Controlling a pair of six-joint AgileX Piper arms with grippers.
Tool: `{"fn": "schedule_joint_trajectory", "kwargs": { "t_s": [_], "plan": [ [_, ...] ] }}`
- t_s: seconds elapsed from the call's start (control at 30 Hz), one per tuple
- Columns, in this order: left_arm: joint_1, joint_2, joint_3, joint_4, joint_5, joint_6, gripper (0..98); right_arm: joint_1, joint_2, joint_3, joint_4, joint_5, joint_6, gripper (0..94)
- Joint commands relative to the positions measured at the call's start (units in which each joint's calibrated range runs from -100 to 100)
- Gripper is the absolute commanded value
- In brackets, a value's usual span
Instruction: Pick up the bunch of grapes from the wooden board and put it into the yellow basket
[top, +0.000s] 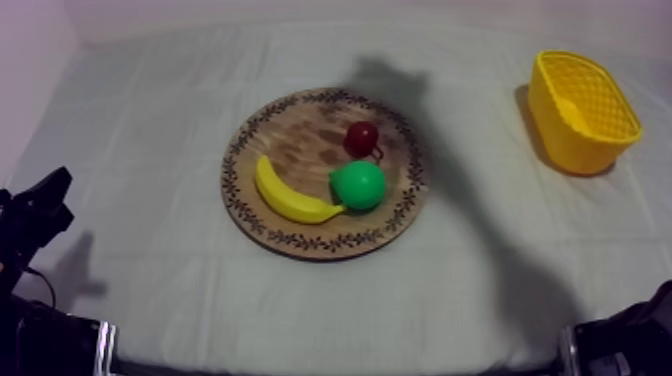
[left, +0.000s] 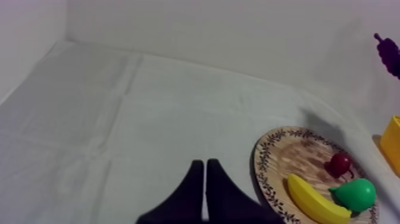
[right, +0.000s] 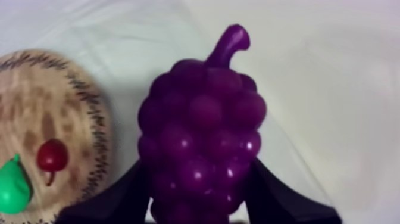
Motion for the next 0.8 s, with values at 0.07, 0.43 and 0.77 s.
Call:
{"fn": "schedule_joint_trajectory", "kwargs": {
  "t_s": [0.07,0.43,0.77],
  "plan": [
    [0.0,0.0,0.0,0.01,0.0,0.0,0.1,4.1,-3.7,5.0,1.4,-4.0,-3.0,24.8],
    [0.0,0.0,0.0,0.01,0.0,0.0,0.1,12.4,-11.5,19.3,8.0,-15.8,-13.4,24.4],
    [0.0,0.0,0.0,0.01,0.0,0.0,0.1,17.6,-15.5,33.5,15.7,-22.7,-22.2,24.4]
  ]
}}
